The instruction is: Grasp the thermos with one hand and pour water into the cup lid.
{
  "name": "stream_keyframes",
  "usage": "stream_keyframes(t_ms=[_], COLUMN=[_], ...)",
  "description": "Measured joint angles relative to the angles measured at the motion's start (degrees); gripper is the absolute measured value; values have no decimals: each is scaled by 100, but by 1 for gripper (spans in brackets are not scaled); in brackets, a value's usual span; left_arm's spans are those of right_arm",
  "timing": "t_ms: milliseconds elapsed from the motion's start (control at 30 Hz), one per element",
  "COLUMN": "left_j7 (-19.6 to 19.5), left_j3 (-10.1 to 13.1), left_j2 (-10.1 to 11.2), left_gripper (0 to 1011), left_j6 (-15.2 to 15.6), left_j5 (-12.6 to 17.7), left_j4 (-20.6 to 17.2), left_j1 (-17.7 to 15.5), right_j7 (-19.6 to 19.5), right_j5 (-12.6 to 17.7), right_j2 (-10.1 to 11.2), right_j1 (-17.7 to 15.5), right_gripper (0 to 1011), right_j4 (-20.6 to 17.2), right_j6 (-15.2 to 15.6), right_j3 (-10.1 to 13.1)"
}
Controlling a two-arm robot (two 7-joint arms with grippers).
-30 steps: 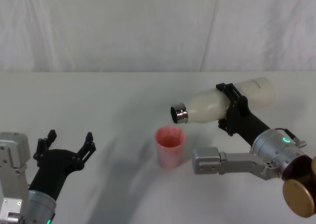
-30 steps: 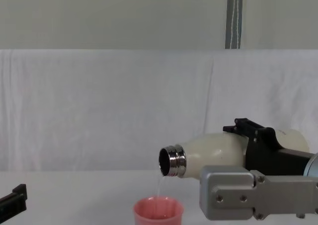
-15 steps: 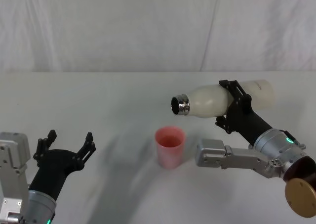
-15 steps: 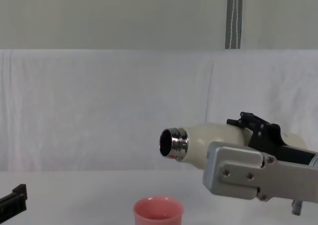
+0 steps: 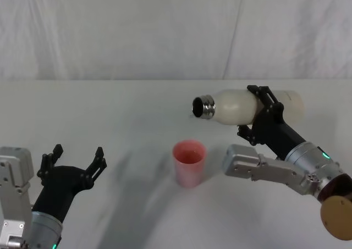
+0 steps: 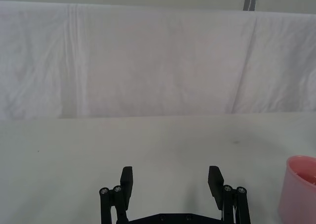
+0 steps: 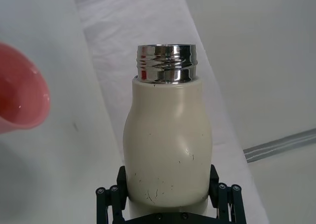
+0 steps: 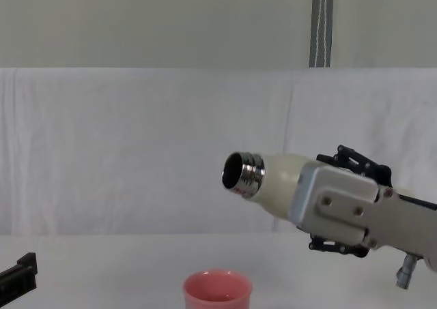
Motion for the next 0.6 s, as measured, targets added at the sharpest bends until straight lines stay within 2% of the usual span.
stream_keyframes(t_ms=[200, 467, 600], left_j7=[0, 0, 0], left_j3=[0, 0, 0], left_j2=[-1, 0, 0], left_gripper=[1001, 1001, 1001], left_j6=[0, 0, 0], left_j5=[0, 0, 0], left_j4=[0, 0, 0], left_j1=[0, 0, 0], right_j7=[45, 132, 143], right_j5=[312, 892, 1339], right_j2=[-82, -242, -351], right_j1=[-44, -140, -220], right_gripper=[950, 950, 950], right_j4=[21, 63, 104], right_j6=[-89, -211, -353], right_j3=[136, 424, 663])
